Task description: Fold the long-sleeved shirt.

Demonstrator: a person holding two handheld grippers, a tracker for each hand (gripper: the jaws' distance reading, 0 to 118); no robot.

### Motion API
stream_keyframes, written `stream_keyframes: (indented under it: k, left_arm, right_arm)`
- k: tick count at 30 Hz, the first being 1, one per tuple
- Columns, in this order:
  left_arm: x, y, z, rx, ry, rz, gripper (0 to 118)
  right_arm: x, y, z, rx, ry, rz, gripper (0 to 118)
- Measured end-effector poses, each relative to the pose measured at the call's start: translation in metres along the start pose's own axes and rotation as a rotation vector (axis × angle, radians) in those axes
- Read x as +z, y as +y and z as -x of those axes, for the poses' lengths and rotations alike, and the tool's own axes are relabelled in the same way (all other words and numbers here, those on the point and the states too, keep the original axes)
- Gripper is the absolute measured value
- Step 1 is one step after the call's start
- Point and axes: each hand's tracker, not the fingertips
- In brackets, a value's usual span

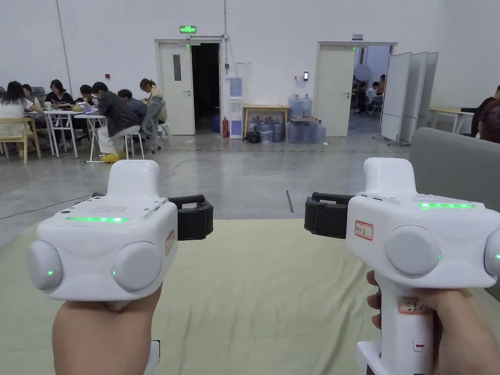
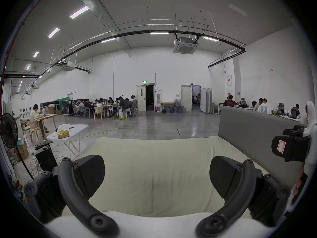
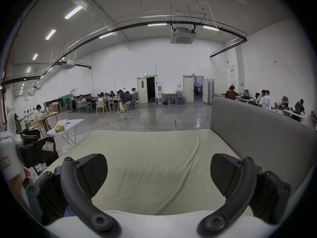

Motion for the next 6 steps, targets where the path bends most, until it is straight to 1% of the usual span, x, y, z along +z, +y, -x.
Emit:
stream_keyframes:
  k: [6]
  left_arm:
    - [0.0014,0.0021,0.0023,0.011,0.001,-0.006,118]
  right_arm:
    - [0.0013,0.0015,-0.0046,-0.034,0.014,0.000,118]
